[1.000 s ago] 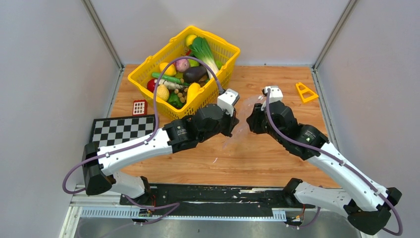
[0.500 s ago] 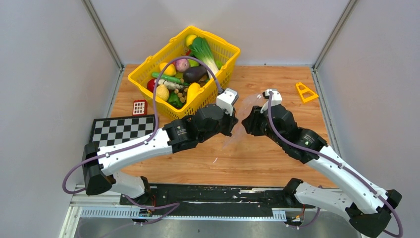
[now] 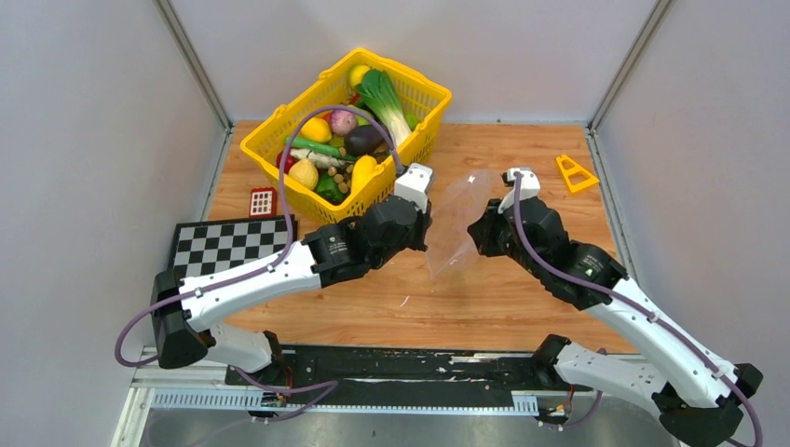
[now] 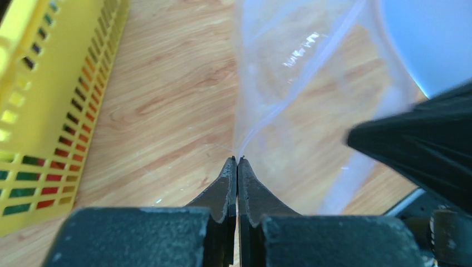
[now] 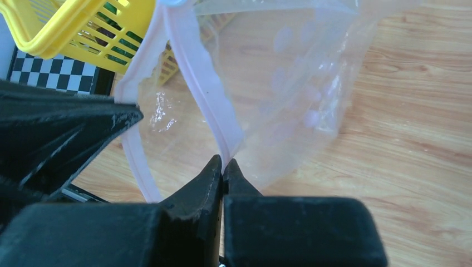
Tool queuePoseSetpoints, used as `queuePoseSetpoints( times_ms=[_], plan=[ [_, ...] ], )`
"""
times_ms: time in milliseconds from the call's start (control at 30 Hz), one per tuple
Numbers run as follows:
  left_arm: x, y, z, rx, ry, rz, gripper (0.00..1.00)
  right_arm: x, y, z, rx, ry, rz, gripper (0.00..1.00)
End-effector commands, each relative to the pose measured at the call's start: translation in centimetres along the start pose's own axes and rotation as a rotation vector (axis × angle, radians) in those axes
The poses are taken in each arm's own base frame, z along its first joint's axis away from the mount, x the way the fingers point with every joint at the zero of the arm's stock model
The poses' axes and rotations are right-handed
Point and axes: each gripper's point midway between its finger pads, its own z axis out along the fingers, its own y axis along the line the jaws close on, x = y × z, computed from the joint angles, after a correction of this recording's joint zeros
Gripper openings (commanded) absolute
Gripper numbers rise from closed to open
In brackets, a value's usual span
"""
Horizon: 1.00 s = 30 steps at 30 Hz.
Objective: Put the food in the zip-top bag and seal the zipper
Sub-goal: Open the zipper of the food storage bag at the center of the board.
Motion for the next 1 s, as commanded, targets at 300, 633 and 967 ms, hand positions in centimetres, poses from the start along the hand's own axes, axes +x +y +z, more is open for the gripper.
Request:
queuePoseSetpoints(
  times_ms=[300,633,967],
  plan=[
    [0.3,-0.6,2.4,0.13,0.014,-0.164,0.22,-0.9,0.0,-2.7,-0.006,0.043,-0.06,0.0],
    [3.5,-2.7,3.5,0.24,0.117,-0.154,0.46,-1.6,0.4,0.0,0.021,-0.025,0.035,0.0],
    [5.4,4.6,3.7,-0.11,0.154,-0.101,0.0,-0.9,-1.2,-0.3,0.115,0.129,-0.158,0.0]
  ],
)
